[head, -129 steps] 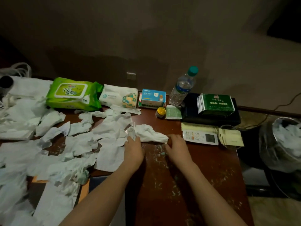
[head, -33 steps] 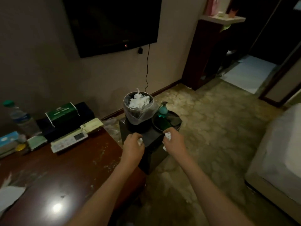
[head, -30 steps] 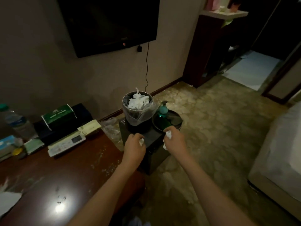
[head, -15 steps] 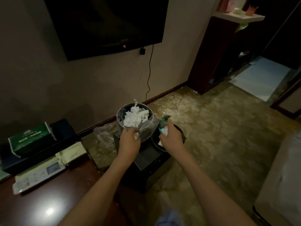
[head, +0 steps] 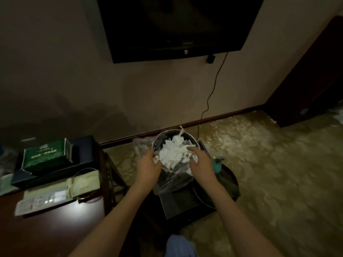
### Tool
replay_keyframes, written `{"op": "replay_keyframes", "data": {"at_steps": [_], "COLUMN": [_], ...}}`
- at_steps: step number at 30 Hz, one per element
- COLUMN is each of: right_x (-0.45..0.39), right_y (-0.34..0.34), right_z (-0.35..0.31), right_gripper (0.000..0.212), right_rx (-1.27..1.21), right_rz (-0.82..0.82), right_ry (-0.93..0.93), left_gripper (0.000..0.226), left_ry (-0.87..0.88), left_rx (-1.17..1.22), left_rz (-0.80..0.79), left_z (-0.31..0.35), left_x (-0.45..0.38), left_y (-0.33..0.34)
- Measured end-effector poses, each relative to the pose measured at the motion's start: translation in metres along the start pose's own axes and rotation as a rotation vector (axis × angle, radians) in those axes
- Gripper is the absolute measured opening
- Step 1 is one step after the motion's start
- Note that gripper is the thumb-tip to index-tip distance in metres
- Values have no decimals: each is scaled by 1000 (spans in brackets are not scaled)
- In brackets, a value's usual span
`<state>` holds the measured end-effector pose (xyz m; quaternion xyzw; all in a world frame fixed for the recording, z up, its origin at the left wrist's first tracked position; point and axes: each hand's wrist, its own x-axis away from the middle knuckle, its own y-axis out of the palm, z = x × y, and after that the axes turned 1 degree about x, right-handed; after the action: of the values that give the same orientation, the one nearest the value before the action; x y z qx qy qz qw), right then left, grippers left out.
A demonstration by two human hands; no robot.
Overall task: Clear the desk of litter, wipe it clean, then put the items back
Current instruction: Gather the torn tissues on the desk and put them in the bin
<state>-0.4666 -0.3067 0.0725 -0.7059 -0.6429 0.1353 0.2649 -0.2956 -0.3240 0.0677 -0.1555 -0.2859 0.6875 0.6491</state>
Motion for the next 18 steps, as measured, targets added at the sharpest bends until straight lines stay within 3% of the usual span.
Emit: {"op": "replay_keyframes", "data": {"at_steps": [4,9,11,14,16,18], "right_x": [-57,-119,-138,-162,-173,-184], "right_y": [-3,6,13,22,29,39], "right_z": [40,84,92,98,97,96], "right_gripper": [53,59,59,59,61,63], "right_rx": [-55,-10,23,77,111,149], "right_rz": [9,-99,-156,-262,-347,-419], "right_ry": [105,122,104,30,2,-8], "left_gripper": [22,32,56,96,91,74], "left_ry": [-51,-54,-84,-188,-230,-235], "left_rx": [-50,-144,-206,-468,-560,-615], "left_rz": [-27,-52,-89,-299,-391,-380], "left_z": [14,2,-10,-35,-45,-50], "left_x": [-43,-88,-101,-112,-116,-118], "left_y": [48,113,132,148,147,142]}}
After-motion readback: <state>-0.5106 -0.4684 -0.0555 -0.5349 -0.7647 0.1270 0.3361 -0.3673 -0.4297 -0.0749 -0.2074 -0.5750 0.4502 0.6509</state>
